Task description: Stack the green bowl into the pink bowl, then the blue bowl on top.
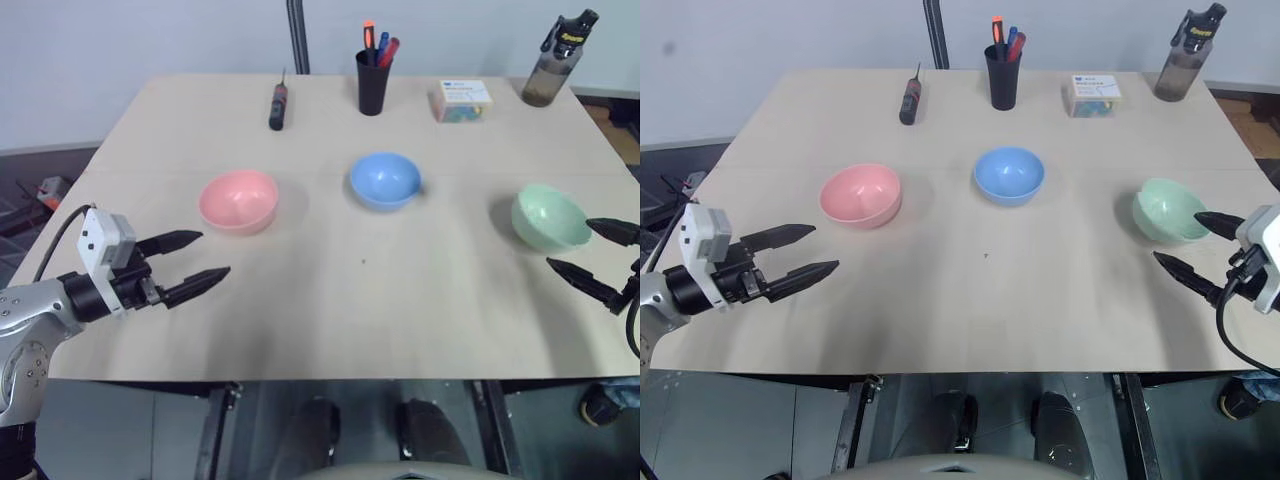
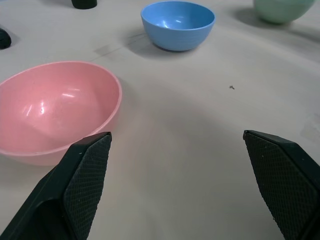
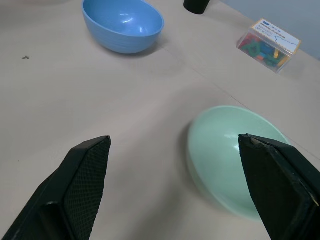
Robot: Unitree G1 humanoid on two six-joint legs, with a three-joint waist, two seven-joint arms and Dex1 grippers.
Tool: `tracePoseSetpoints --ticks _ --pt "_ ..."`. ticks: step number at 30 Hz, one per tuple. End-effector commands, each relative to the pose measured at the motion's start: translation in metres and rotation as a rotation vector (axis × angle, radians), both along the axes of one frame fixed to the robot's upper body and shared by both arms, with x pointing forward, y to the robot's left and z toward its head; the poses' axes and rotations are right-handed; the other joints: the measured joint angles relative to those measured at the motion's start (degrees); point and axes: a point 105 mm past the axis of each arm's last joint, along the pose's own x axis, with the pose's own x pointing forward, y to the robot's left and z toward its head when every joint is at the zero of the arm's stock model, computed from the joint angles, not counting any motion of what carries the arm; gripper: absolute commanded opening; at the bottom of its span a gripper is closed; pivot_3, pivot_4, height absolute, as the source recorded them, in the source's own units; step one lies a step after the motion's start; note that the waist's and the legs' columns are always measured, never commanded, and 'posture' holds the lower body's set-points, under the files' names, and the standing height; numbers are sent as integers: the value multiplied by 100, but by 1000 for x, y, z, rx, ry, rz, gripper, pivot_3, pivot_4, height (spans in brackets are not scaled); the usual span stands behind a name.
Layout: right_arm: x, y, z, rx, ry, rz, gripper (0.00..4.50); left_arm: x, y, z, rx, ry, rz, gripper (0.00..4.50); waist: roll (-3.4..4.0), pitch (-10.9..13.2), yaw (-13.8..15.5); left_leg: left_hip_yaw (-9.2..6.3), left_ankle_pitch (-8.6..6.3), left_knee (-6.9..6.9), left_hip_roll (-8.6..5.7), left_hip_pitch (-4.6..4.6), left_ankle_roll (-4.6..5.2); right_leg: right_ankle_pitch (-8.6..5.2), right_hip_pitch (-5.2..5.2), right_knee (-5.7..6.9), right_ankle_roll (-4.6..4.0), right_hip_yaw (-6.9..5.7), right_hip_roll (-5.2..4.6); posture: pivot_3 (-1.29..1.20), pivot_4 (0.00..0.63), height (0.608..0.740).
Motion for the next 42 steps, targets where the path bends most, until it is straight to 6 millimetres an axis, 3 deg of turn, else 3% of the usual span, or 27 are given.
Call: tracePoseSetpoints --ticks 1,10,19,24,33,34,36,42 --pt "2 9 13 -28 -42 29 4281 -1 -2 13 -3 -47 -6 4500 0 0 0 0 0 0 0 0 0 0 0 0 0 0 0 0 150 740" --pt "12 24 12 -29 -53 76 4281 12 -15 20 16 -136 34 4500 0 0 -1 -2 1 0 -2 -16 -2 0 -15 -1 0 -2 -1 0 150 740" --pt "14 35 9 -18 -57 117 4281 32 -22 17 253 -197 147 4500 -1 0 -1 -3 1 1 -4 -18 -2 0 -17 0 0 -2 2 0 150 740" --pt "13 47 7 -7 -66 164 4281 49 -25 5 541 -170 147 4500 1 1 -1 -3 1 1 -7 -17 -2 0 -16 2 0 -5 5 0 150 740" --pt "12 86 1 36 -84 300 4281 84 -33 -14 819 -168 128 4500 -2 1 -26 -2 1 3 -12 -22 -1 0 -19 4 1 -6 14 0 150 740" --pt "12 91 0 41 -86 313 4370 88 -34 -17 833 -169 123 4081 -2 2 -31 -1 1 4 -11 -22 -1 0 -19 4 2 -5 15 0 150 740" --pt "12 97 -2 50 -86 330 4370 93 -38 -21 857 -172 95 3930 -5 3 -22 1 1 4 -12 -23 -1 0 -22 4 1 -3 15 0 150 740" --pt "12 103 -5 58 -91 331 4370 100 -46 -20 838 -174 62 1813 -6 3 -6 -6 7 12 -14 -31 -11 0 -22 4 2 -11 14 0 150 740"
